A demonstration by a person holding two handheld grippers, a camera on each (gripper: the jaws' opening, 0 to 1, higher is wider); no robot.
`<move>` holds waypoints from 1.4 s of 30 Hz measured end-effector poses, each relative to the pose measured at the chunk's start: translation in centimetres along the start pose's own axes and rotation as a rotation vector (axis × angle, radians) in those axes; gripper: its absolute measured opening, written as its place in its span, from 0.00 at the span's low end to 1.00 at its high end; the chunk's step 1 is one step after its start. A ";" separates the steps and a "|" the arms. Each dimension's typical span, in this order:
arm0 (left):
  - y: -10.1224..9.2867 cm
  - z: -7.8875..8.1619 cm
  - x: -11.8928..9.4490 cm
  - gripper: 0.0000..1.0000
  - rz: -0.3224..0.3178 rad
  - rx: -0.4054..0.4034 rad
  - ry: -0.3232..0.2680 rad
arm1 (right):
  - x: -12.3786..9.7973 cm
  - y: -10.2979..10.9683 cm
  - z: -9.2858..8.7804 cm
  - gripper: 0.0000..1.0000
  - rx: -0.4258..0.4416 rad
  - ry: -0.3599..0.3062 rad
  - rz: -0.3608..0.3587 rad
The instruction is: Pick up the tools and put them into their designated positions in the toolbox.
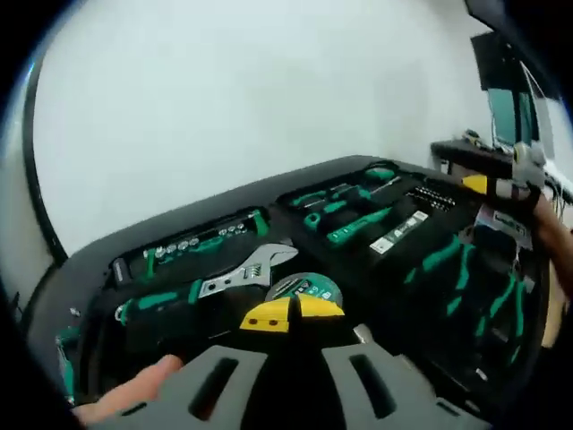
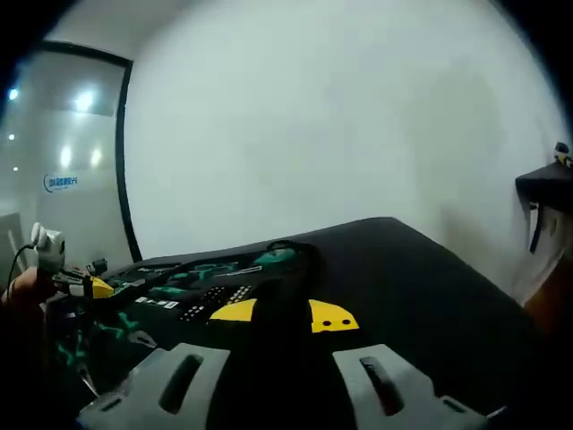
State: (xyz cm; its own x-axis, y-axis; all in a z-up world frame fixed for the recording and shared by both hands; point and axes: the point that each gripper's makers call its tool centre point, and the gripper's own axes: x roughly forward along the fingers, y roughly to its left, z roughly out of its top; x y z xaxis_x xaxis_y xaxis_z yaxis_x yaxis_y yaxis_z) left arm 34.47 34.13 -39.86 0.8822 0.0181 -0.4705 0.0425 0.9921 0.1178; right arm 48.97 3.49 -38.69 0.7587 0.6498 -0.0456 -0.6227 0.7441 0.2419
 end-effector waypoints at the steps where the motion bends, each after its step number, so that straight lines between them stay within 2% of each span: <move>1: -0.1 0.4 -0.4 0.00 0.012 0.065 -0.001 | 0.0 0.0 0.0 0.18 -0.001 0.000 0.000; 2: -0.3 0.4 -0.6 0.00 0.014 0.094 0.014 | -0.1 0.0 0.0 0.18 0.000 -0.001 0.000; 3: 0.8 0.4 -1.0 0.00 0.092 -0.008 0.036 | -0.1 0.0 0.0 0.18 0.004 -0.001 0.000; 4: 1.3 1.5 -1.0 0.00 0.110 -0.056 -0.039 | -0.1 0.0 0.0 0.18 0.005 -0.002 0.000; 5: 1.0 3.5 -0.9 0.00 0.080 -0.072 -0.170 | -0.2 -0.1 0.0 0.18 0.006 -0.003 -0.002; 6: 0.5 3.9 -0.8 0.03 0.051 -0.066 -0.206 | -0.2 -0.1 0.1 0.18 0.007 -0.003 -0.003; 8: 0.2 2.8 -0.4 0.12 0.062 -0.063 -0.154 | -0.2 -0.1 0.1 0.18 0.009 -0.003 -0.003; 10: -0.2 1.3 0.4 0.13 0.059 -0.011 -0.088 | -0.2 -0.1 0.1 0.18 0.011 -0.005 -0.001; 12: -0.1 0.4 0.8 0.13 0.067 0.009 -0.068 | -0.1 -0.1 0.1 0.18 0.012 -0.006 0.000; 13: -0.3 1.1 0.7 0.12 0.050 -0.028 -0.138 | -0.1 -0.1 0.1 0.18 0.013 -0.007 0.001; 14: 0.0 1.8 1.0 0.08 0.048 -0.033 -0.179 | -0.1 -0.1 0.1 0.18 0.014 -0.007 0.002; 15: -0.3 1.4 0.9 0.03 0.039 -0.034 -0.165 | -0.1 -0.1 0.1 0.18 0.014 -0.006 0.003; 16: -0.2 1.6 1.1 0.00 0.054 0.006 -0.198 | -0.1 -0.1 0.1 0.18 0.013 -0.006 0.003; 19: 0.6 1.6 1.9 0.00 0.059 0.004 -0.179 | 0.0 -0.1 0.1 0.18 0.015 -0.008 0.005; 21: 1.5 1.2 1.5 0.02 0.093 0.000 -0.107 | -0.1 -0.1 0.1 0.18 0.018 -0.008 0.004; 22: 2.8 0.7 0.9 0.09 0.156 -0.019 -0.057 | -0.1 -0.1 0.1 0.18 0.019 -0.007 0.004; 23: 5.0 1.6 -0.4 0.16 0.240 -0.024 -0.093 | -0.1 -0.1 0.1 0.18 0.018 -0.005 0.004; 24: 7.1 2.9 -1.0 0.17 0.266 -0.032 -0.187 | -0.1 -0.1 0.0 0.18 0.016 -0.003 0.003; 25: 10.3 4.8 -3.3 0.17 0.343 -0.075 -0.329 | -0.1 -0.1 0.0 0.18 0.015 -0.002 0.002; 26: 12.0 5.7 -6.3 0.17 0.414 -0.110 -0.435 | -0.1 -0.1 0.0 0.18 0.014 -0.001 0.001; 27: 15.2 4.9 -9.0 0.18 0.505 -0.149 -0.449 | -0.1 -0.2 0.0 0.18 0.011 -0.001 -0.001; 28: 17.2 4.1 -11.0 0.18 0.569 -0.162 -0.441 | 0.0 -0.2 0.0 0.18 0.010 0.000 -0.001; 29: 19.9 2.1 -13.3 0.19 0.642 -0.212 -0.397 | 0.0 -0.2 0.0 0.18 0.009 0.001 -0.001; 30: 21.4 0.5 -14.4 0.21 0.669 -0.245 -0.360 | 0.0 -0.2 0.0 0.18 0.008 0.001 -0.001; 31: 23.5 -2.0 -15.7 0.22 0.702 -0.294 -0.295 | 0.1 -0.2 0.0 0.18 0.008 -0.001 -0.001; 33: 25.5 -5.5 -17.1 0.20 0.736 -0.357 -0.201 | 0.0 -0.1 0.0 0.18 0.010 -0.002 0.001; 34: 26.1 -6.7 -17.6 0.18 0.744 -0.371 -0.180 | 0.0 -0.1 0.0 0.18 0.010 -0.002 0.002; 35: 26.8 -7.5 -17.9 0.16 0.732 -0.350 -0.184 | 0.0 -0.1 0.0 0.18 0.012 -0.003 0.002; 37: 27.3 -8.5 -17.8 0.13 0.709 -0.320 -0.174 | 0.0 -0.1 0.0 0.18 0.013 -0.004 0.002; 40: 26.5 -9.6 -15.8 0.05 0.616 -0.202 -0.098 | 0.0 -0.1 0.0 0.18 0.010 0.000 0.000; 41: 26.5 -9.7 -15.4 0.05 0.616 -0.161 -0.085 | 0.0 -0.1 -0.1 0.18 0.009 0.001 0.000; 42: 26.4 -10.1 -14.7 0.05 0.613 -0.084 -0.052 | 0.0 -0.1 -0.1 0.18 0.008 0.003 -0.001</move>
State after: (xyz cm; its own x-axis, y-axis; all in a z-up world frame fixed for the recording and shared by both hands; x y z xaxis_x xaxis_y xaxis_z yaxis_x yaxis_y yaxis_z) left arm 17.93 61.31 -38.66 0.7562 0.5835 -0.2961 -0.5141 0.8097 0.2828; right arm 49.06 3.43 -38.82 0.7585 0.6498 -0.0490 -0.6206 0.7433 0.2497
